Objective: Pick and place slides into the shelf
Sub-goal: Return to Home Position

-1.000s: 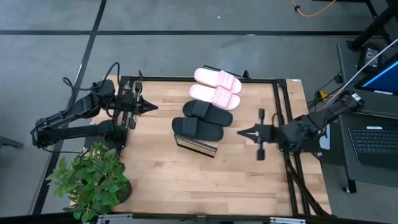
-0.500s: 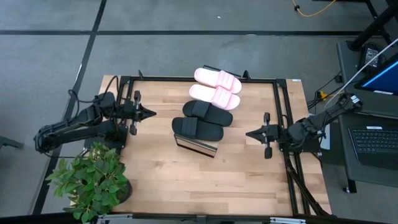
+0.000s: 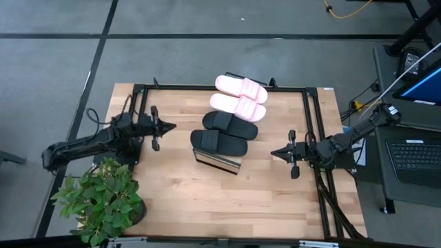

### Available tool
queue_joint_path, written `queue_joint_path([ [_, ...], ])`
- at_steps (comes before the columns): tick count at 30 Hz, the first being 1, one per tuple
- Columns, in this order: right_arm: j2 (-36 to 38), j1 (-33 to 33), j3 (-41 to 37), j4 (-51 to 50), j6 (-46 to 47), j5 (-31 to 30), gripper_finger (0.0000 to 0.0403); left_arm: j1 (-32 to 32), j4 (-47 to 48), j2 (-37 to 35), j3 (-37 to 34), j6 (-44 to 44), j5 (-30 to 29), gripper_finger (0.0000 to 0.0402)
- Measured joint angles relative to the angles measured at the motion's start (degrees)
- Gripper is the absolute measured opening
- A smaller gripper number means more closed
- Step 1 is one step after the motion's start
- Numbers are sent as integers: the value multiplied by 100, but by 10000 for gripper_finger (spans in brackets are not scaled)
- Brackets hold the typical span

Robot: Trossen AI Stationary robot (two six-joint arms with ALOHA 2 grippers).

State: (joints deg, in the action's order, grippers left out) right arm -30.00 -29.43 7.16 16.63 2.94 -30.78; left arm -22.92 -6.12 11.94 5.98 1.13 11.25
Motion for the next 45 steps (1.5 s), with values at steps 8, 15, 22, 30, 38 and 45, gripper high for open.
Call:
queue_joint_path([
  [8,-10,0,-17,43,-22,222,8,582,-571,-4,-468,-210,-498,0],
  [15,-64,0,-17,28,-155,249,9,1281,-571,-4,-549,-132,-1198,0],
  [22,-61,0,-17,32,-188,249,9,1827,-565,-7,-549,-53,-1494,0],
  [30,-61,0,-17,29,-192,251,9,2376,-630,-57,-549,197,-2141,0],
  [38,-61,0,-17,29,-190,255,9,2534,-1011,-434,-544,800,-2173,0],
  [45,-63,0,-17,29,-188,502,9,2534,-82,-996,-544,751,-2147,0],
])
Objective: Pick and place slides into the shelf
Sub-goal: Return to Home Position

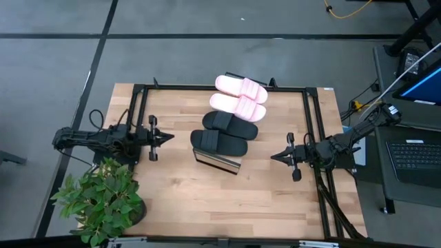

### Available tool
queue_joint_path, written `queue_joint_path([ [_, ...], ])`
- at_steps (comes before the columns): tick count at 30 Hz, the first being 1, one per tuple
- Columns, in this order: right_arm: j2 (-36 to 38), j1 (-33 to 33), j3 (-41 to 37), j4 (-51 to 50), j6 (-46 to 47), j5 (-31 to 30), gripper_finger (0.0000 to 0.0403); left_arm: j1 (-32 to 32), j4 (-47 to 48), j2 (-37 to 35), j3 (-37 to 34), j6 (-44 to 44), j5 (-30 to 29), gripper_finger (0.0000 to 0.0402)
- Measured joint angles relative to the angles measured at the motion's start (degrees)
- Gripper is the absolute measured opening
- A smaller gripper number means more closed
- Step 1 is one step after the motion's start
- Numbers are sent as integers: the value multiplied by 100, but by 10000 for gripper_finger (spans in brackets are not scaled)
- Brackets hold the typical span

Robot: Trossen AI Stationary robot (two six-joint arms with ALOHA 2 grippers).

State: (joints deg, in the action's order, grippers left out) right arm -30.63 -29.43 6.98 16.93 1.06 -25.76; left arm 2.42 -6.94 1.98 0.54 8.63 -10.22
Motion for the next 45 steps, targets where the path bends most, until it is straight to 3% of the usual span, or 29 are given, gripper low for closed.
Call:
queue_joint_path([
  [3,0,0,0,0,-3,49,9,-2,485,-195,0,-131,64,0],
  [9,0,0,0,-1,-5,49,9,-3,518,-184,0,-167,172,0],
  [15,0,0,0,4,-7,49,9,-2,649,-158,0,-388,867,0],
  [45,5,2,0,296,254,15,10,-4,645,-158,0,-395,837,0],
])
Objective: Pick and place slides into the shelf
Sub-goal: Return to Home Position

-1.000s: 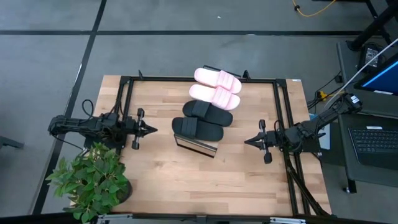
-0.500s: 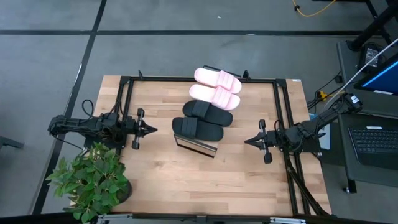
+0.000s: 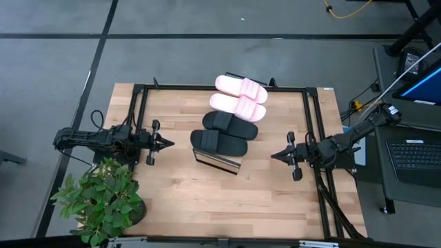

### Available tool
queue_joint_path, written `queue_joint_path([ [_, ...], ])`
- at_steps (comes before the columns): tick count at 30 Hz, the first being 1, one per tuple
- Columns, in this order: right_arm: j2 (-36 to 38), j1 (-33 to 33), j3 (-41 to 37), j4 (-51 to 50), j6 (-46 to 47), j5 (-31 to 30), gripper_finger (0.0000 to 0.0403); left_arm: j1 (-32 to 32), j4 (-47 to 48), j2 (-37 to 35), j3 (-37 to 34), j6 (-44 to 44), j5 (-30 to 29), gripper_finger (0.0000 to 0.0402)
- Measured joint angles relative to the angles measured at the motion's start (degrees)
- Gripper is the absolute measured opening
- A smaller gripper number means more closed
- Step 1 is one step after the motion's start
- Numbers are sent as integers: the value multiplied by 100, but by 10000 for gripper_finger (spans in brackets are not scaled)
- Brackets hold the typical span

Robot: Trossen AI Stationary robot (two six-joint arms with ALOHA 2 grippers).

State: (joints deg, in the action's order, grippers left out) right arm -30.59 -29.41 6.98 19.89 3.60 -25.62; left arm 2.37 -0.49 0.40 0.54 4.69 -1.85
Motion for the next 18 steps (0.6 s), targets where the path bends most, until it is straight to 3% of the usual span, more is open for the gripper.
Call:
queue_joint_path([
  [4,13,0,0,-5,-678,-30,10,0,-2,0,0,0,-2,0],
  [9,384,260,-245,110,-837,86,10,2,-2,0,0,0,-2,0],
  [12,929,583,-652,372,-904,698,10,0,-2,0,0,0,-4,0],
  [18,1743,1346,-640,-58,-1136,2359,10,1,-7,1,2,0,-7,0],
])
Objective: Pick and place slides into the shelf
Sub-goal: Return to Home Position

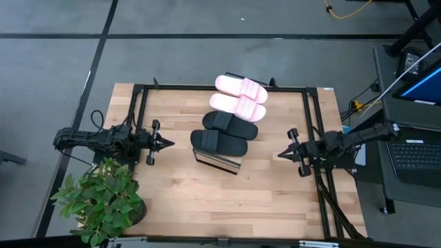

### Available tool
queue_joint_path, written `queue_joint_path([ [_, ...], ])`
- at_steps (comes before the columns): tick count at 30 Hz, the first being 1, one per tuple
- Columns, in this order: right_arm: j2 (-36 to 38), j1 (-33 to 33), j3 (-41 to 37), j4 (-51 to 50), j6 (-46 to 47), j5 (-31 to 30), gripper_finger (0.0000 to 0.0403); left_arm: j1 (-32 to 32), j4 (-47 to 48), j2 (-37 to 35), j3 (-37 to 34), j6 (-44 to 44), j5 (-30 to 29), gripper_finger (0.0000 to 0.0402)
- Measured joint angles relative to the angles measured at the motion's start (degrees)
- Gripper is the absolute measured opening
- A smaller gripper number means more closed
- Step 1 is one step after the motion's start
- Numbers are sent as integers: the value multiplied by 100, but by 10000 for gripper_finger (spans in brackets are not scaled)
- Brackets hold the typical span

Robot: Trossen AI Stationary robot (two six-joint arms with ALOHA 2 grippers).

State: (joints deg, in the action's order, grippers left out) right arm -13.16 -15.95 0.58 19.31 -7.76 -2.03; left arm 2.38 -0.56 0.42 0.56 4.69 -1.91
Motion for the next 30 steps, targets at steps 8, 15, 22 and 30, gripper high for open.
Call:
queue_joint_path([
  [8,555,597,0,-788,6,371,10,-1,0,1,0,0,0,0],
  [15,1314,1161,7,-1354,-143,376,10,1,2,1,0,0,2,0],
  [22,1315,1517,5,-1348,-172,337,10,-1,3,1,2,0,3,0],
  [30,1315,1957,4,-1748,-163,322,10,1,2,1,2,0,-7,0],
])
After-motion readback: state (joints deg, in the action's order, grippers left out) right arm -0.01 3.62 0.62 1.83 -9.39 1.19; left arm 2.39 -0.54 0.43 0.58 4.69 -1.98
